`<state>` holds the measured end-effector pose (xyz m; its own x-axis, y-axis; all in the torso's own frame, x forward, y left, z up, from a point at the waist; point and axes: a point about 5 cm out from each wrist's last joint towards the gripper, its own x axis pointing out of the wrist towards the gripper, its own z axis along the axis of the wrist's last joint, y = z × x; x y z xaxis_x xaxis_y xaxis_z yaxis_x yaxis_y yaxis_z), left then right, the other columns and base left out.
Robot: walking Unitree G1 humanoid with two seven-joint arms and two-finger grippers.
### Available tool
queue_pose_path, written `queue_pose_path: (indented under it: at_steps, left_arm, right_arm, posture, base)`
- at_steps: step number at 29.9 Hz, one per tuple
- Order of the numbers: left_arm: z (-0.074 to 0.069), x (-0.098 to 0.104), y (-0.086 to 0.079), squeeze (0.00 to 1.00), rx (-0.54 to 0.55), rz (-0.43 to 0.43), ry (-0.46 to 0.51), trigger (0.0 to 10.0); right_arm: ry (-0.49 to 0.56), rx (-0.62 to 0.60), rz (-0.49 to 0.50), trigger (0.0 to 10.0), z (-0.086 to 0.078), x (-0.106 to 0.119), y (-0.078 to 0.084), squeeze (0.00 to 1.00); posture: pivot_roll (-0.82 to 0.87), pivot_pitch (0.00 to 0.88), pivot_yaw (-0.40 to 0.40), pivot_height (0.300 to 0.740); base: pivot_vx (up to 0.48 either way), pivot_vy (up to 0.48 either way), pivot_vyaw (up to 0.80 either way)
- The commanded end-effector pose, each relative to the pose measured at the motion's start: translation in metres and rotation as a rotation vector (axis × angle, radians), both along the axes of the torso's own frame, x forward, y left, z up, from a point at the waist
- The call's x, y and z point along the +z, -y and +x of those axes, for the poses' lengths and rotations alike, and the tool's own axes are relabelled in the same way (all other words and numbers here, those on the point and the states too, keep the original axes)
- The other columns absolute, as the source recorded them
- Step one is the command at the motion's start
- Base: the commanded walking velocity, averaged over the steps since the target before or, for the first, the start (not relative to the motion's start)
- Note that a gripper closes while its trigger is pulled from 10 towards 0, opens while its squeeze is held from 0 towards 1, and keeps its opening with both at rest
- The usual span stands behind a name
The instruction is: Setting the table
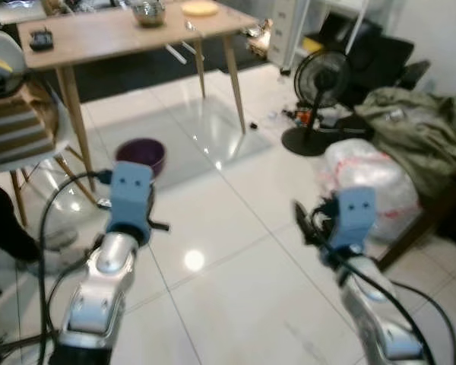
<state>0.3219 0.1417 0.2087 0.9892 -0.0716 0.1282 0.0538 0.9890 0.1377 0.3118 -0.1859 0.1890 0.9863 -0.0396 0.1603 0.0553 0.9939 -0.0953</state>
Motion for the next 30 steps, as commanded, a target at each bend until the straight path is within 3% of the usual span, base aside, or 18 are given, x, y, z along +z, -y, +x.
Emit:
queue_pose_path:
  at_steps: [1,5,9,30]
  left_arm:
    - [-0.002,-0.001,0.0,0.0,-0.016,-0.005,0.004,10.0]
    - [-0.002,-0.005,0.012,0.0,-0.119,-0.017,-0.015,10.0]
    - [-0.001,-0.005,0.021,0.0,-0.179,0.007,-0.007,10.0]
    - [0.001,-0.011,0.016,0.0,-0.122,0.028,0.003,10.0]
  right_arm:
    - [-0.005,-0.042,-0.014,10.0,-0.001,-0.003,0.004,0.0]
    - [-0.002,-0.17,-0.028,10.0,-0.003,-0.004,0.017,0.0]
    - [0.03,-0.171,0.027,10.0,-0.005,0.0,0.02,0.0]
    - [0.051,-0.093,0.024,10.0,-0.002,0.001,0.003,0.0]
  posture:
    - [0.05,0.13,0.078,0.74]
    - [0.06,0.131,0.082,0.74]
    - [0.05,0.134,0.096,0.74]
    - [0.06,0.133,0.072,0.74]
  base:
    - [0.435,0.0,0.0]
    - [0.434,0.0,0.0]
    - [0.433,0.0,0.0]
    - [0.441,0.0,0.0]
